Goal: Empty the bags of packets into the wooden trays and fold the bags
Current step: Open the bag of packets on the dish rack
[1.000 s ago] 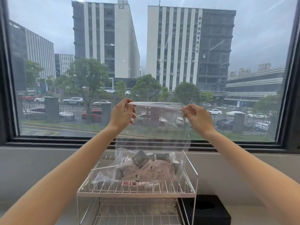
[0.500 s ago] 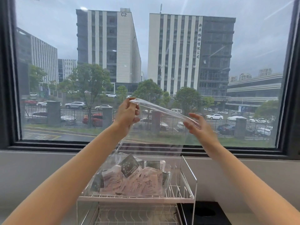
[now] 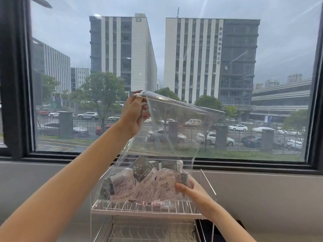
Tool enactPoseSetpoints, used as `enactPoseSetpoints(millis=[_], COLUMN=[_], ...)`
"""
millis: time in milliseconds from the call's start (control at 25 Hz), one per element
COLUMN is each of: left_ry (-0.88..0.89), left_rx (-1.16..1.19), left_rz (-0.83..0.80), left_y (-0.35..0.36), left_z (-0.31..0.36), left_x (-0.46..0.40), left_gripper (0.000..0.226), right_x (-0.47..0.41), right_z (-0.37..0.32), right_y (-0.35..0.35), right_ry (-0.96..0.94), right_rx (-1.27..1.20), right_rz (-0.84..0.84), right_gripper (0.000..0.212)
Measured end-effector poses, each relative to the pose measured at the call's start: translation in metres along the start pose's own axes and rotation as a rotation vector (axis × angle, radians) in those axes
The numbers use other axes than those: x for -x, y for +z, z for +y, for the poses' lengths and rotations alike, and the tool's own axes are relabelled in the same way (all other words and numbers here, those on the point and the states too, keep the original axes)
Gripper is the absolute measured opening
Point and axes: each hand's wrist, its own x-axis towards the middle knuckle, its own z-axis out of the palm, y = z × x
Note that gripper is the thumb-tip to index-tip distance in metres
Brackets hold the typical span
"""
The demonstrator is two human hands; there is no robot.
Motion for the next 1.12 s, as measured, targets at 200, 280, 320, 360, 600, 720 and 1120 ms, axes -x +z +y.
enactPoseSetpoints(millis=[200,280,320,360,600,720,1120], left_ry=[-0.032,-0.036,-0.038,-0.036,-0.056,-0.226,-0.598], left_rx=[0.087,0.060,0.022,-0.033,-0.564,-0.646,-0.197], left_rz=[0.069,0.113,0.115,0.093,-0.151,-0.215,-0.275], left_y=[-0.011,-0.019,-0.024,-0.028,-0.073,-0.090,-0.091], left_z=[0.003,0.004,0.005,0.007,0.001,-0.030,-0.118], left_x=[0.001,0.000,0.001,0.003,0.018,0.043,0.114], left_gripper=[0.028,0.025,0.022,0.016,0.120,0.151,0.074], right_x=[0.005,0.008,0.009,0.011,0.017,0.020,0.030], right_z=[-0.002,-0.006,-0.008,-0.009,-0.016,-0.025,-0.042], right_y=[0.005,0.004,0.003,0.001,-0.015,-0.021,-0.017], right_ry=[-0.107,-0.136,-0.141,-0.142,-0.131,-0.131,-0.214], right_rx=[-0.130,-0.202,-0.227,-0.243,-0.320,-0.382,-0.467], right_rz=[0.126,0.172,0.191,0.205,0.314,0.354,0.258], right_gripper=[0.056,0.050,0.049,0.048,0.023,0.017,0.025])
